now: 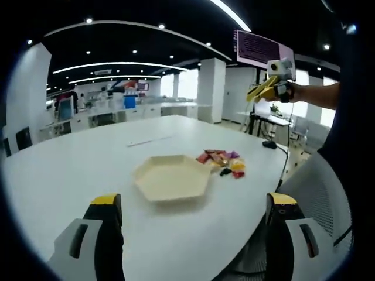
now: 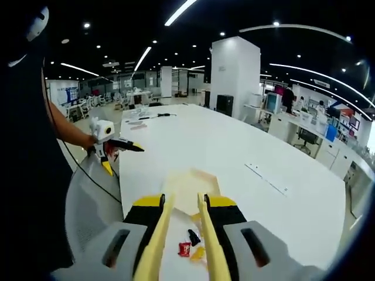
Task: Place the target food into the container with the food tongs after gripping and lifting it, then release it inside without dropping or visibly crushing the food.
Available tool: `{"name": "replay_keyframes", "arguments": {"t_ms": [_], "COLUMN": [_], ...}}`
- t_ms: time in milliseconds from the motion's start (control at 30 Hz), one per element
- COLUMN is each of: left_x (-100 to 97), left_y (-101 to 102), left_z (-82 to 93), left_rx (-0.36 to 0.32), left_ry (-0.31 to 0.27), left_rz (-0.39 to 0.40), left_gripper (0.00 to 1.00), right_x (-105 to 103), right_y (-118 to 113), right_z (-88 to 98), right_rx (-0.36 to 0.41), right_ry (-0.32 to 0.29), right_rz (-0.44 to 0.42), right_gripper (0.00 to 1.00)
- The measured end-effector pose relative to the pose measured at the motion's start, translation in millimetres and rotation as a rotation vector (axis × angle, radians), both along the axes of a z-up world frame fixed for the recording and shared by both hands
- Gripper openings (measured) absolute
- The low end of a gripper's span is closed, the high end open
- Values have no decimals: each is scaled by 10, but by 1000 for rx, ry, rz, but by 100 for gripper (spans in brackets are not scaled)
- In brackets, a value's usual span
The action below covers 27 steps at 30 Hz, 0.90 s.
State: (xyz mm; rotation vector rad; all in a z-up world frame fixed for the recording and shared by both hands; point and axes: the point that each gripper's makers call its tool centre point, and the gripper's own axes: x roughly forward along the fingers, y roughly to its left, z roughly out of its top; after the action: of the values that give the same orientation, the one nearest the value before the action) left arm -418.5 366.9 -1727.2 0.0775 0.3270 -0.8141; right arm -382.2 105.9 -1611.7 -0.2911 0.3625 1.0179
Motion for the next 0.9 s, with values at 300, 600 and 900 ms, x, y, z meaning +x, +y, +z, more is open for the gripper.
{"name": "replay_keyframes", "arguments": {"t_ms": [300,600,900], "left_x": [-17,-16,-22], "left_y": [-18,-11,-1], "left_z": [-13,-45,-68], "left_rx": [18,31,35], "left_ry": [-8,-1,9], "left_rz": [-12,-11,-10], "left_gripper": [97,95,94], "right_x": [15,-10,19], "right_y": [-42,-30,-51], "right_z": [-291,-697,-1082], "right_rx": [2,-37,-64], "right_ry": [76,138,174], "right_rz": [-40,-57,-88], "right_gripper": [24,24,24]}}
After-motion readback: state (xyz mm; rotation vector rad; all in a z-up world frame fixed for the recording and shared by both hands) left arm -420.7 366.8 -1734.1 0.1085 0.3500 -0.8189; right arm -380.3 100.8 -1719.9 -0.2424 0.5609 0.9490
